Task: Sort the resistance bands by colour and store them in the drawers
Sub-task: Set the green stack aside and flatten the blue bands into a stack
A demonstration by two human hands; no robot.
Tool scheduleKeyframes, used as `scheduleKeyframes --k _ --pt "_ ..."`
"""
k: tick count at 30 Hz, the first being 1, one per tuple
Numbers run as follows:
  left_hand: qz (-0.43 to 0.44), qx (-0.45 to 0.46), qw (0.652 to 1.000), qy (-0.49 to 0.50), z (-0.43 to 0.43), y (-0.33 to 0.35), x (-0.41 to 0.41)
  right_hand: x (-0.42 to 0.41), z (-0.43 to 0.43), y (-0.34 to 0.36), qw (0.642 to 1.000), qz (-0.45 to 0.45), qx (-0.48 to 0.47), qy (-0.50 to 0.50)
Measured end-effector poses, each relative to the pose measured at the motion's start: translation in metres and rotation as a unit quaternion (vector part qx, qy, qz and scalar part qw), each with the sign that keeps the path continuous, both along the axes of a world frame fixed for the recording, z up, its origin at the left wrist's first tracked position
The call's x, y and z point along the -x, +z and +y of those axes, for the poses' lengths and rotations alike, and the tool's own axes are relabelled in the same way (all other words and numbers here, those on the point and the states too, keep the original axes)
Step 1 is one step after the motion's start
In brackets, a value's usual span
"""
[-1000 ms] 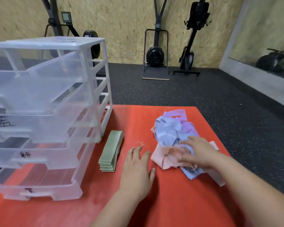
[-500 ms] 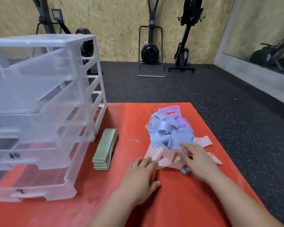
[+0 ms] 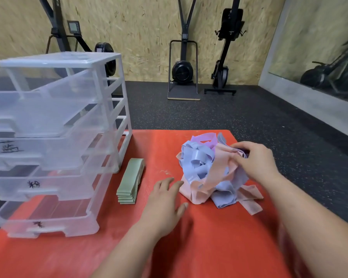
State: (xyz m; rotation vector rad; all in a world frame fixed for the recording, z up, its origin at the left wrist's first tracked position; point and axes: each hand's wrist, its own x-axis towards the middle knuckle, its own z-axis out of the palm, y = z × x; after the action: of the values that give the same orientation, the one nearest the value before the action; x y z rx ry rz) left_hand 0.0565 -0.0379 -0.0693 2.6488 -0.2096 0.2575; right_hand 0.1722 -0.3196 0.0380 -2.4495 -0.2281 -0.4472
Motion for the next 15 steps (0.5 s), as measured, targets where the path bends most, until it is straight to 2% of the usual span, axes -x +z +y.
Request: scheduleKeyframes --k 3,8,12,15 --pt "-0.017 0.012 1.0 -0.004 0.0 0.006 0.012 0.001 -0.001 0.018 0.999 0.039 0.025 0.009" --pt "-0.009 -0.004 1.0 -0.015 0.003 0.005 0.039 0.013 0.0 0.026 0.997 0.051 0.051 0.002" --pt "-0.002 0.005 1.0 -0.018 0.013 0.005 0.055 0.02 0.002 0.035 0.997 0.042 0.065 0.013" --pt "-0.006 0.018 1.0 -0.01 0.022 0.008 0.061 0.022 0.006 0.042 0.998 -0.015 0.054 -0.011"
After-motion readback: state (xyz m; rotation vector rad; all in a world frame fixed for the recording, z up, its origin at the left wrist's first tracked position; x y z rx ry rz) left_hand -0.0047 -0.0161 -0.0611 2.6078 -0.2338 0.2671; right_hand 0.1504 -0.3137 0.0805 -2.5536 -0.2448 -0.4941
